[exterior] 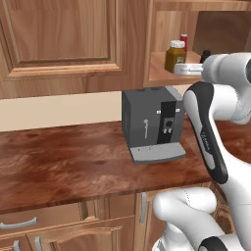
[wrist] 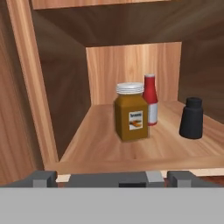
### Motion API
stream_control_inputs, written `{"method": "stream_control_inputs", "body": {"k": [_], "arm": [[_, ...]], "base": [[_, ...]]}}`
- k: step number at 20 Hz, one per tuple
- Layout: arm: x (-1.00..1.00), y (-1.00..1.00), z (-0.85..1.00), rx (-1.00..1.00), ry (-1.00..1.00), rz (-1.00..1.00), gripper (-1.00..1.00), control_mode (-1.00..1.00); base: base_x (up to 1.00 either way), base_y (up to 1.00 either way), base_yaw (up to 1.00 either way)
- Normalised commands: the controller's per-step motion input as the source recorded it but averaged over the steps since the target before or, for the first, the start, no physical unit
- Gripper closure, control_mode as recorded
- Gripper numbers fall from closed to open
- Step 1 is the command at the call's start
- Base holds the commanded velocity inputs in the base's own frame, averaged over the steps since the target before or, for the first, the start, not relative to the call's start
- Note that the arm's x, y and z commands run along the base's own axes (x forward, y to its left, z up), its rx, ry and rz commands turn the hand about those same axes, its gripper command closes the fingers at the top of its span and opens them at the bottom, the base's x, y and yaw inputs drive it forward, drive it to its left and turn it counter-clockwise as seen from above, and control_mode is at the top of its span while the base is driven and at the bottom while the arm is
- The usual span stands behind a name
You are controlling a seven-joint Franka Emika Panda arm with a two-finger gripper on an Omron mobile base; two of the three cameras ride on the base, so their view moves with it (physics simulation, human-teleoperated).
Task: Collect the turmeric, ketchup, and shaker from the cabinet and place them next to the stove.
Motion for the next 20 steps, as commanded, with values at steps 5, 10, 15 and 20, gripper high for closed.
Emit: {"method": "stream_control_inputs", "body": {"k": [5,10,15,20], "arm": [[0.03,0.00,0.13,0.00,0.00,0.00,-1.00,-1.00],[0.06,-0.05,0.11,0.00,0.00,0.00,-1.00,-1.00],[0.18,-0.09,0.09,0.00,0.00,0.00,-1.00,-1.00],[0.26,-0.20,0.09,0.00,0.00,0.00,-1.00,-1.00]], "base": [[0.00,0.00,0.00],[0.00,0.00,0.00],[0.00,0.00,0.00],[0.00,0.00,0.00]]}}
